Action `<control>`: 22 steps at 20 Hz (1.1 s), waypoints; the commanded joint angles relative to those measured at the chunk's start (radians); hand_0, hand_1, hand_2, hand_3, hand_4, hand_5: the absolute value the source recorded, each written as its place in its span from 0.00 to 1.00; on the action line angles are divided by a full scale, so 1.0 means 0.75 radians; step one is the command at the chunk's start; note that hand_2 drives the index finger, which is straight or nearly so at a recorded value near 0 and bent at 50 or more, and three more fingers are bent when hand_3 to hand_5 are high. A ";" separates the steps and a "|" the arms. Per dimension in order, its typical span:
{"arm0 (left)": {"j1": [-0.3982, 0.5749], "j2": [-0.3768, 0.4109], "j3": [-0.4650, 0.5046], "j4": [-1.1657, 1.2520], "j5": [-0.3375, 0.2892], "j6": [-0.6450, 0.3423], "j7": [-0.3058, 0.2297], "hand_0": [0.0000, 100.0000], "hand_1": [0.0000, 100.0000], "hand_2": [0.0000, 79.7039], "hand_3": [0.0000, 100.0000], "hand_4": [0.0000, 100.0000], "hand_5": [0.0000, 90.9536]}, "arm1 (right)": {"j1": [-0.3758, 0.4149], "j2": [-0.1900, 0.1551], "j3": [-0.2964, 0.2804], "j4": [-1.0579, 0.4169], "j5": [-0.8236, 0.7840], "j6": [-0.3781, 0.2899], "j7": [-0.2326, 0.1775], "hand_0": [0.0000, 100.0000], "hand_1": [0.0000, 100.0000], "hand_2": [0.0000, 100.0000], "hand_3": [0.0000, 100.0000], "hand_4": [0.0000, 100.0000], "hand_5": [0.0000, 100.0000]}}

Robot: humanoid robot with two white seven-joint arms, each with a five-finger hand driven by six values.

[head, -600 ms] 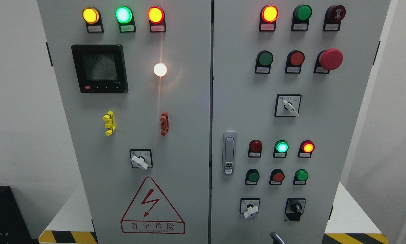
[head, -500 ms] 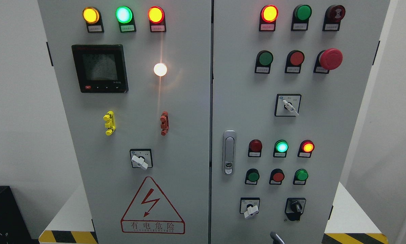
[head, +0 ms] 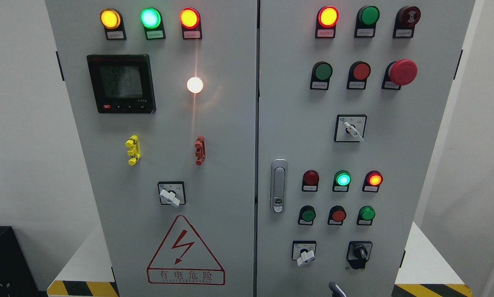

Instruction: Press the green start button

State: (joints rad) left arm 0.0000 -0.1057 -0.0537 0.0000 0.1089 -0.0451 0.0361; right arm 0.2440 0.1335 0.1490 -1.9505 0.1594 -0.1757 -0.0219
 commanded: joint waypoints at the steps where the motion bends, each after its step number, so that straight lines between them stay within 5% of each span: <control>1: -0.031 0.000 0.000 -0.037 0.000 0.001 -0.001 0.12 0.56 0.00 0.00 0.00 0.00 | -0.004 -0.002 0.002 -0.019 0.021 -0.005 0.001 0.00 0.11 0.00 0.03 0.00 0.00; 3: -0.031 0.000 0.000 -0.037 0.000 0.001 -0.001 0.12 0.56 0.00 0.00 0.00 0.00 | -0.014 -0.002 0.002 -0.032 0.061 -0.009 -0.004 0.00 0.20 0.00 0.11 0.05 0.00; 6: -0.031 0.000 0.000 -0.037 0.000 0.001 -0.001 0.12 0.56 0.00 0.00 0.00 0.00 | -0.035 -0.002 0.000 -0.038 0.180 -0.015 -0.022 0.04 0.29 0.00 0.28 0.27 0.05; 11: -0.031 0.000 0.000 -0.037 0.000 0.001 -0.001 0.12 0.56 0.00 0.00 0.00 0.00 | -0.076 -0.002 -0.002 -0.054 0.392 -0.019 -0.134 0.09 0.31 0.00 0.55 0.53 0.47; 16: -0.031 0.000 0.000 -0.037 0.000 0.001 -0.001 0.12 0.56 0.00 0.00 0.00 0.00 | -0.119 -0.002 -0.013 -0.056 0.634 -0.015 -0.198 0.14 0.38 0.00 0.65 0.67 0.74; 22: -0.031 0.000 0.000 -0.037 0.000 0.001 -0.001 0.12 0.56 0.00 0.00 0.00 0.00 | -0.157 -0.002 -0.066 -0.054 1.028 -0.015 -0.267 0.27 0.36 0.00 0.72 0.74 0.87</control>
State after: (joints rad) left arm 0.0000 -0.1057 -0.0537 0.0000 0.1089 -0.0451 0.0361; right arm 0.1554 0.1321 0.1371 -1.9842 0.6996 -0.1897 -0.2005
